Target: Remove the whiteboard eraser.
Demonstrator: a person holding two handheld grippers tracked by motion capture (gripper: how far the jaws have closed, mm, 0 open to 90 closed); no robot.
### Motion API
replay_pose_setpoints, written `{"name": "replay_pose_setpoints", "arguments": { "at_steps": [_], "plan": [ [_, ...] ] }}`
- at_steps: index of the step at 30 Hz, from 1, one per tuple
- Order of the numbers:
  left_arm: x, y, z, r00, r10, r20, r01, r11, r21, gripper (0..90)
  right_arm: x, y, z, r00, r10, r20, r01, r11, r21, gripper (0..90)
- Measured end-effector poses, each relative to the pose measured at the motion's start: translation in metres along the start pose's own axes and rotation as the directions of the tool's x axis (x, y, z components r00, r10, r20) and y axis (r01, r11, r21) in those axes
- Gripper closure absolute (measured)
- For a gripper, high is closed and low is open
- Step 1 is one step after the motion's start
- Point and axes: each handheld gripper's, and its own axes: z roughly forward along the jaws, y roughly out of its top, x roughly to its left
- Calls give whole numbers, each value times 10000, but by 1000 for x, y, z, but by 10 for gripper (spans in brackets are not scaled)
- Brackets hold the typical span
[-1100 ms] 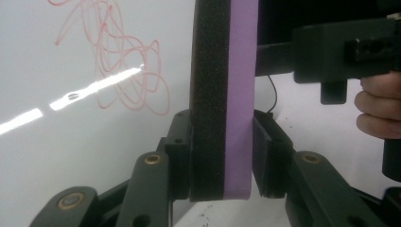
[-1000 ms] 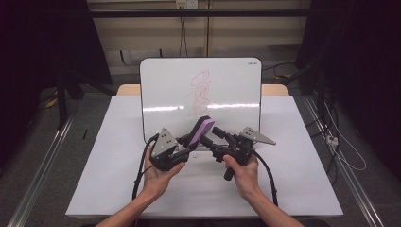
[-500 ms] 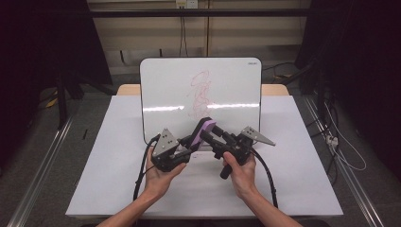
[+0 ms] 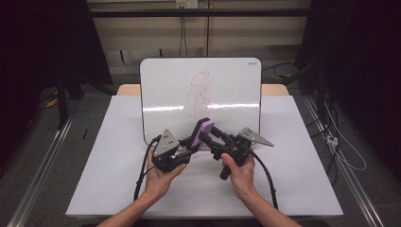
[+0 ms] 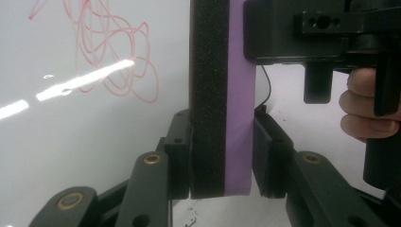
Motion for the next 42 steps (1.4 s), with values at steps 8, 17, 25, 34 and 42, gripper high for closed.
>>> {"name": "replay_pose_setpoints", "arguments": {
  "at_steps": [8,17,25,34,42],
  "plan": [
    [0,-4,3,10000,-71,2,71,9999,124,476,0,2,-1,9994,-312,171,312,9995,38,415],
    [7,-5,-2,9997,-96,-211,102,9995,286,246,-8,15,-11,9905,-1083,850,1066,9940,244,415],
    [25,-13,-28,9975,-190,-673,230,9980,580,167,-5,21,-10,9383,-3108,1516,2915,9468,1367,416],
    [39,-29,-54,9892,-718,-1279,830,9930,841,86,0,31,-8,8766,-4449,1836,4040,8875,2217,416],
    [41,-49,-82,9831,-912,-1587,1086,9886,1047,54,-2,39,-7,8403,-4990,2119,4390,8556,2743,417]
  ]
}}
